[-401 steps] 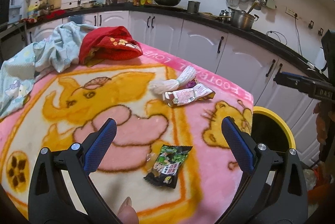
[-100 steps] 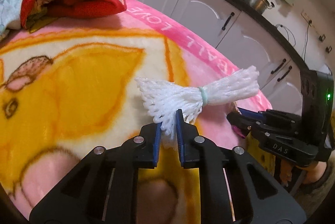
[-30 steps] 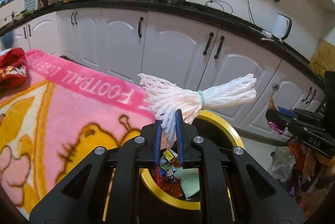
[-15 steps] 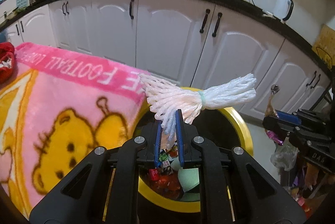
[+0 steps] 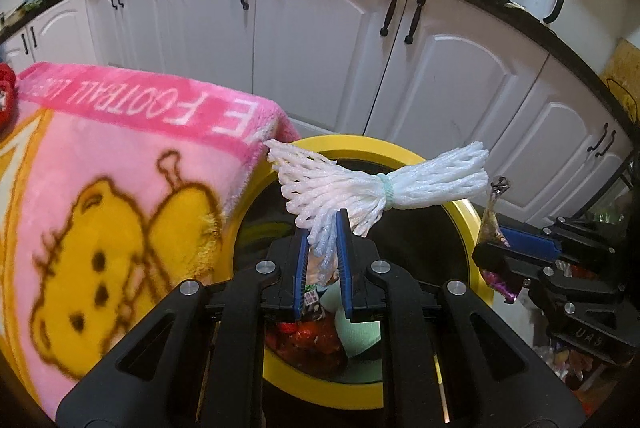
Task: Collect trash
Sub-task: 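Carry the mesh net and purple packet over the yellow bin and open both tools, then pull both open tools back from the bin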
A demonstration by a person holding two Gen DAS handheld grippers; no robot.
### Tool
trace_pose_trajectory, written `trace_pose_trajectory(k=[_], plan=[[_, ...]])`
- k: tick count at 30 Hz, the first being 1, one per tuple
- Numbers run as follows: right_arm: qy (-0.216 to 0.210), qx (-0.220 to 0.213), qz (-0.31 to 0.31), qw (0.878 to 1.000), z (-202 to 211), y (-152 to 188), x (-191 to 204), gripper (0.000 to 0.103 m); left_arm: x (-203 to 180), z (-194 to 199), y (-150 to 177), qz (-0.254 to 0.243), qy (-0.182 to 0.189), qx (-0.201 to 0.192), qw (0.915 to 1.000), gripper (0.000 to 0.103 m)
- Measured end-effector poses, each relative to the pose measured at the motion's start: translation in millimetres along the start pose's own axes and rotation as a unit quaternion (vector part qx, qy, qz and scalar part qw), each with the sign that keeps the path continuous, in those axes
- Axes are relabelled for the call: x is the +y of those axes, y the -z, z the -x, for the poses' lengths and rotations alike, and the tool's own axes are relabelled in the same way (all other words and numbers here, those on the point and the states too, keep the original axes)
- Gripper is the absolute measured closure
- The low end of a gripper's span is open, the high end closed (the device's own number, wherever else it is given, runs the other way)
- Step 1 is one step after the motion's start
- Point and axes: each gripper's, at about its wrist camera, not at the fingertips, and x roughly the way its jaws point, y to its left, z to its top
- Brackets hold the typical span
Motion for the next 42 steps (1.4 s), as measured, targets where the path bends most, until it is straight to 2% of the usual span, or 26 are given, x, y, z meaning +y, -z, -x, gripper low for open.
trace_pose_trajectory(k=[11, 13, 15, 16, 20, 21, 23, 26, 29, 32, 33, 34, 37, 42], plan=[[0.002, 0.019, -0.013, 1.0, -16.2, 3.5, -3.4, 0.08, 3.4, -12.5, 5.3, 0.005, -0.002, 0.024, 0.9997, 0.09], [0.007, 0.02, -0.02, 1.0, -16.1, 3.1, -6.2, 0.077, 4.7, -13.5, 7.0, 0.006, -0.003, 0.028, 0.9996, 0.08], [0.009, 0.019, -0.023, 1.0, -14.6, 3.8, -7.0, 0.072, 6.5, -12.0, 8.6, 0.007, -0.005, 0.028, 0.9996, 0.076], [0.011, 0.018, -0.025, 0.999, -14.2, 3.9, -8.0, 0.07, 7.8, -11.1, 9.3, 0.009, -0.007, 0.028, 0.9995, 0.069], [0.017, 0.015, -0.031, 0.999, -10.7, 4.4, -10.1, 0.067, 13.3, -4.8, 10.7, 0.014, -0.009, 0.025, 0.9996, 0.064], [0.019, 0.014, -0.031, 0.999, -9.7, 4.1, -9.9, 0.063, 14.7, -2.1, 10.5, 0.016, -0.008, 0.023, 0.9996, 0.057], [0.023, 0.008, -0.029, 0.999, -5.0, 4.1, -9.7, 0.058, 17.7, 4.4, 9.9, 0.02, -0.006, 0.017, 0.9996, 0.05], [0.03, -0.002, -0.028, 0.999, 1.4, 2.3, -7.8, 0.05, 20.6, 16.0, 7.5, 0.023, -0.009, 0.007, 0.9997, 0.045], [0.042, -0.018, -0.027, 0.999, 9.8, 0.1, -3.7, 0.038, 24.5, 26.0, 5.8, 0.026, -0.012, 0.0, 0.9996, 0.03], [0.058, -0.037, -0.02, 0.997, 19.4, -4.1, 3.6, 0.026, 30.3, 38.1, 5.7, 0.034, -0.017, -0.009, 0.9993, 0.022], [0.065, -0.047, -0.016, 0.997, 24.2, -6.4, 8.3, 0.024, 32.1, 41.0, 5.6, 0.036, -0.019, -0.011, 0.9991, 0.014], [0.067, -0.054, -0.01, 0.996, 28.2, -9.0, 12.9, 0.022, 35.3, 47.0, 5.7, 0.042, -0.02, -0.014, 0.9988, 0.011], [0.078, -0.082, 0.005, 0.994, 43.1, -19.4, 29.8, 0.008, 42.9, 65.0, 5.6, 0.052, -0.034, -0.027, 0.9977, 0.011], [0.085, -0.122, 0.017, 0.989, 68.2, -36.7, 61.1, 0.006, 57.5, 103.7, 6.3, 0.068, -0.063, -0.06, 0.9939, 0.011]])
